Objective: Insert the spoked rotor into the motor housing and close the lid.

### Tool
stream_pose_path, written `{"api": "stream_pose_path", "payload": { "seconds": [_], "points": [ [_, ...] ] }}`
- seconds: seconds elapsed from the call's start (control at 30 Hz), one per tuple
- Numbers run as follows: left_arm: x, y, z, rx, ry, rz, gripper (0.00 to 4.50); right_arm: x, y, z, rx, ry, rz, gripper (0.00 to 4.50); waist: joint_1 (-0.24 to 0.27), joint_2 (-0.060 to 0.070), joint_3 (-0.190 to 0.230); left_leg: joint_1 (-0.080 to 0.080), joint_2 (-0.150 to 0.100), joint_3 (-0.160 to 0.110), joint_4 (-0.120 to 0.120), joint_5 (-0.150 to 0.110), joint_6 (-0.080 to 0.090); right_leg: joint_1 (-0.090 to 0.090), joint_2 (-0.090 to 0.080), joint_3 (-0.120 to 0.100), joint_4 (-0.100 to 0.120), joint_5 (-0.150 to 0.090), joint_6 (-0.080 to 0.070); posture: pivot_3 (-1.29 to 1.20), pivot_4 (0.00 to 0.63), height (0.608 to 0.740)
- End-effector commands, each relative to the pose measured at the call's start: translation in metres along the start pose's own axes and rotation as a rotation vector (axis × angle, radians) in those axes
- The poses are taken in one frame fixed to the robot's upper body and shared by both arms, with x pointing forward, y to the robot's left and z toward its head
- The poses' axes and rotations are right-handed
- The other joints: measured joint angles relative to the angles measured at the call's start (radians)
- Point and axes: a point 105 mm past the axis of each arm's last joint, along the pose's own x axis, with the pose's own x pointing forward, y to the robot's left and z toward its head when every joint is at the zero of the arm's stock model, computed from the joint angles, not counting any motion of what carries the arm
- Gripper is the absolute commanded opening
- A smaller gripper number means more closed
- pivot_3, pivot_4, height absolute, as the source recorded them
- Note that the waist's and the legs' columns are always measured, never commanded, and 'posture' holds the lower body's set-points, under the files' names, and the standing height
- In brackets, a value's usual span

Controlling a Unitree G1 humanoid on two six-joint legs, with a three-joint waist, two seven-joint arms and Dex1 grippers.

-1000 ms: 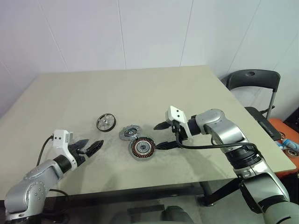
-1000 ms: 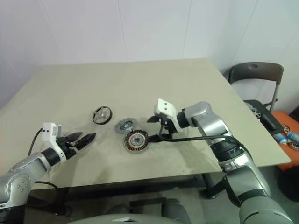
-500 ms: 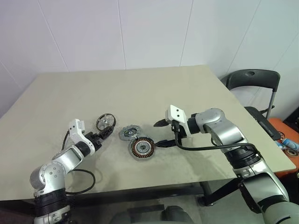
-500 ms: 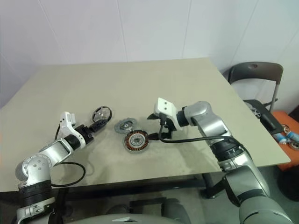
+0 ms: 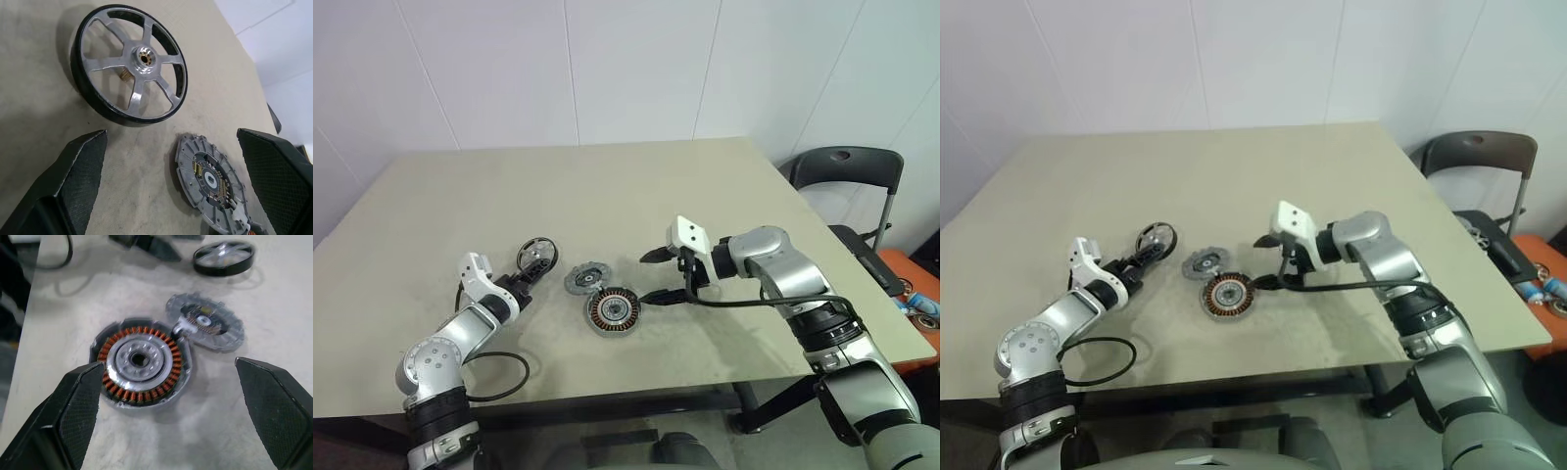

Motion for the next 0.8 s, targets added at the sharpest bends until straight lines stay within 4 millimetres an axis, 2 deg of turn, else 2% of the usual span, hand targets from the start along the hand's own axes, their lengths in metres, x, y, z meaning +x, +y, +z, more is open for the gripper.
{"api": "stream_pose_path", "payload": {
  "seconds": [0.03,0.2,0.4,0.8],
  "points": [
    [0.001,-0.011,0.012,-0.001,-0.051,-0.043,4.50,-0.014,-0.010,0.017,-0.002,-0.073,-0.050,4.46,0.000,0.000,0.000,0.000,0.000,0.000,0.000,0.000,0.000,0.000,0.000,0.000,0.000,0.000,0.000,0.00,0.000,0.740],
    [0.003,-0.013,0.013,-0.004,-0.062,-0.054,4.50,-0.029,-0.018,0.007,0.076,-0.108,-0.106,4.46,0.000,0.000,0.000,0.000,0.000,0.000,0.000,0.000,0.000,0.000,0.000,0.000,0.000,0.000,0.000,0.00,0.000,0.740],
    [0.005,-0.013,0.012,0.005,-0.059,-0.052,4.50,-0.039,-0.020,-0.004,0.139,-0.132,-0.141,4.46,0.002,0.000,0.000,0.000,0.000,0.000,0.000,0.000,0.000,0.000,0.000,0.000,-0.001,0.000,0.000,0.00,0.000,0.740],
    [0.015,-0.013,0.014,-0.100,-0.079,-0.049,4.50,-0.034,-0.019,-0.008,0.139,-0.124,-0.141,4.46,0.010,0.000,0.000,0.000,-0.001,0.000,0.000,0.000,0.000,0.001,0.001,0.000,-0.001,0.000,0.000,0.00,0.000,0.740]
  ]
}}
